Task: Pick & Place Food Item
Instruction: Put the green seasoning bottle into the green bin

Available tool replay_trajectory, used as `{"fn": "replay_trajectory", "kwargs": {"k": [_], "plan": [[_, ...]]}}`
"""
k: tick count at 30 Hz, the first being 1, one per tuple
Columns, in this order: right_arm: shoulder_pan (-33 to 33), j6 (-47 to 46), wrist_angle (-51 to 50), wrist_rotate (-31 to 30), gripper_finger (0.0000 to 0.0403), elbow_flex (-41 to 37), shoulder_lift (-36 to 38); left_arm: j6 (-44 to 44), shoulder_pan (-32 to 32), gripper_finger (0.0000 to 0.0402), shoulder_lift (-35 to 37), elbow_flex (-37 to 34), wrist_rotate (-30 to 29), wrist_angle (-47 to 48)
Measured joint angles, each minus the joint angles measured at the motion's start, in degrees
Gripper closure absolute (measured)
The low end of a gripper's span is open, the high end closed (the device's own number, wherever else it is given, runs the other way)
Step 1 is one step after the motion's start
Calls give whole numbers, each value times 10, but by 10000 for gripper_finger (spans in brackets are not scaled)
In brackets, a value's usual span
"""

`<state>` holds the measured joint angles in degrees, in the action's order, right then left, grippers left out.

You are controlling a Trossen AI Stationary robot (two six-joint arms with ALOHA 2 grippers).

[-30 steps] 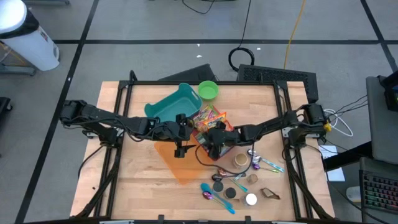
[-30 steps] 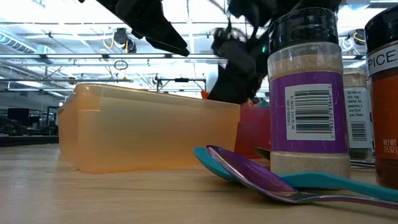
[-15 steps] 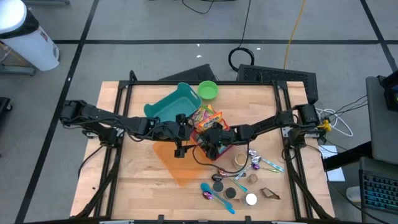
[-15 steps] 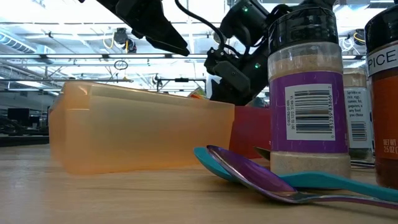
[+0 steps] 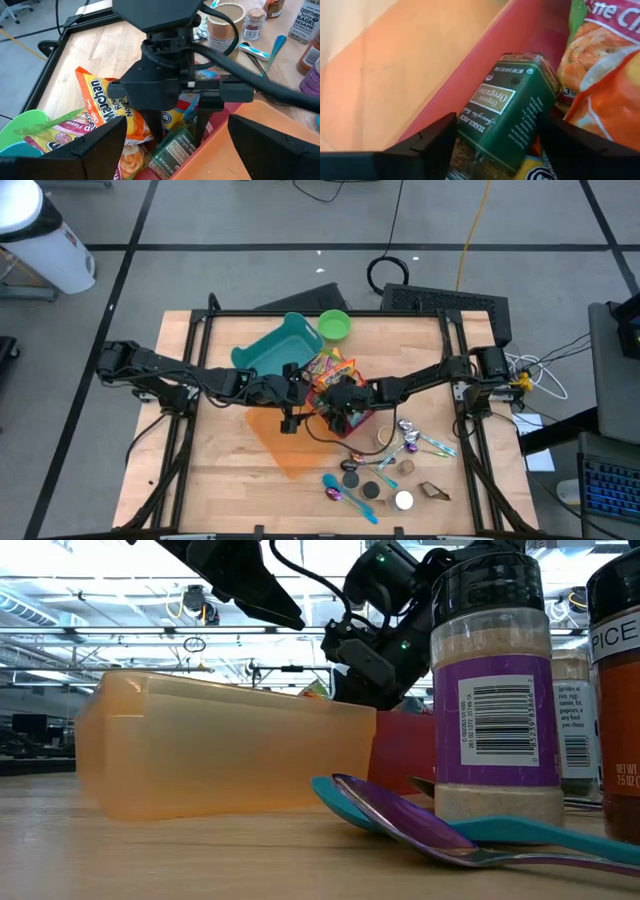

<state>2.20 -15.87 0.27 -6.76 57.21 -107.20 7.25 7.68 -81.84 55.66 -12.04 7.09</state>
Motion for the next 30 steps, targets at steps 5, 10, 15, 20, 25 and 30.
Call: {"fn": "replay_trajectory", "kwargs": {"k": [5,10,15,20,25,30], "plan": [[-11,-25,-24,15,204,1,-21,0,0,48,0,0,0,0],[-12,-36,-21,15,278,1,-22,0,0,48,0,0,0,0],[-12,-44,-6,22,349,1,-22,0,0,48,0,0,0,0],[-12,-29,-10,25,400,-2,-4,0,0,48,0,0,0,0],[-9,-8,-17,46,355,-3,57,0,0,48,0,0,0,0],[2,22,-29,72,260,-6,132,0,0,48,0,0,0,0]]}}
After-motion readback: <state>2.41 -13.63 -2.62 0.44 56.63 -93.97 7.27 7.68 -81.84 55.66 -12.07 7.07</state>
